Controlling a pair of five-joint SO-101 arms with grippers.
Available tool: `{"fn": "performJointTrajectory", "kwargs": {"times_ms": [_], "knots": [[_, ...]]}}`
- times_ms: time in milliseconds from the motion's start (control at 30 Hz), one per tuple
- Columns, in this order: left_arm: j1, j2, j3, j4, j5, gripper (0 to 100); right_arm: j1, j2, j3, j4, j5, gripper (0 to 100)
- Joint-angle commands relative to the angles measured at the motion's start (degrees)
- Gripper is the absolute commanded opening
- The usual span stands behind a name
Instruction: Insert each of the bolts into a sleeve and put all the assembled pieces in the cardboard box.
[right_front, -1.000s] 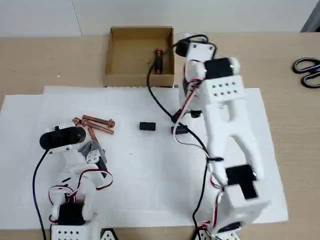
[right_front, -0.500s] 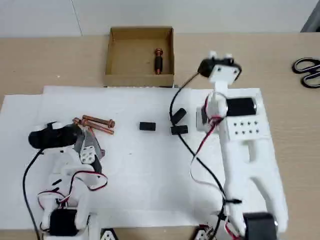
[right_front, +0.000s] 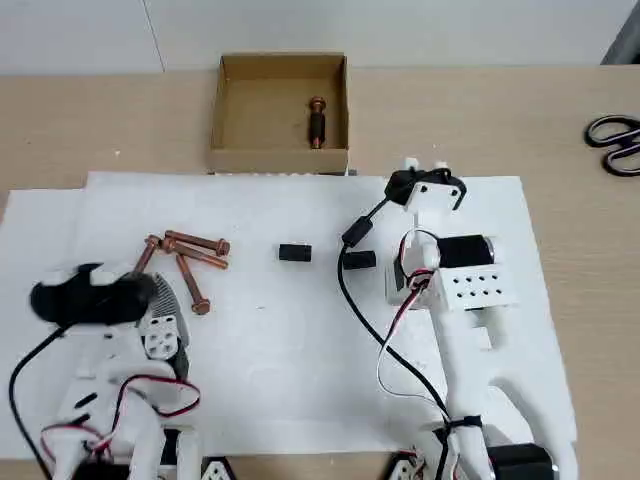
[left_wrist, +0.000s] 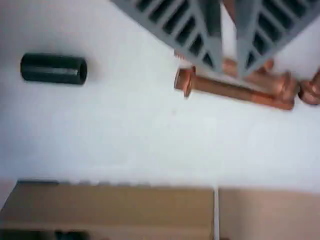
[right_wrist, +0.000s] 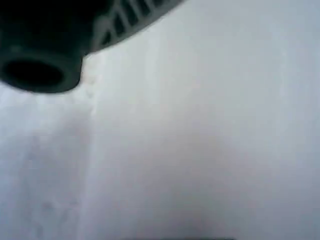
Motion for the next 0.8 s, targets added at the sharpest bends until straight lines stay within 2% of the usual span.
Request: {"fn": "performJointTrajectory", "kwargs": {"times_ms": [0, 200, 333, 467, 567, 700, 767], "knots": [[-0.5, 7.8, -8.7, 0.2, 0.1, 1, 0.0, -2.3, 1.2, -2.4, -2.3, 0.4], [-0.5, 33.6, -31.0, 2.0, 3.9, 1, 0.0, -2.3, 2.2, -2.6, -3.3, 0.4], [-0.4, 51.5, -46.1, 8.8, 4.0, 1, 0.0, -2.3, 2.2, -2.1, -3.3, 0.4], [-0.4, 66.8, -57.0, 19.3, 4.1, 1, 2.6, -2.4, 2.2, -1.7, -3.4, 0.4], [-0.4, 76.8, -60.7, 24.8, 4.0, 1, 5.9, -2.4, 2.2, -1.7, -3.3, 0.4], [-0.7, 85.0, -61.1, 24.6, 2.8, 1, 9.8, -2.4, 2.2, -1.7, -3.1, 0.4], [-2.8, 87.9, -61.1, 23.9, -1.5, 1, 11.1, -2.4, 2.2, -1.7, -3.0, 0.4]]}}
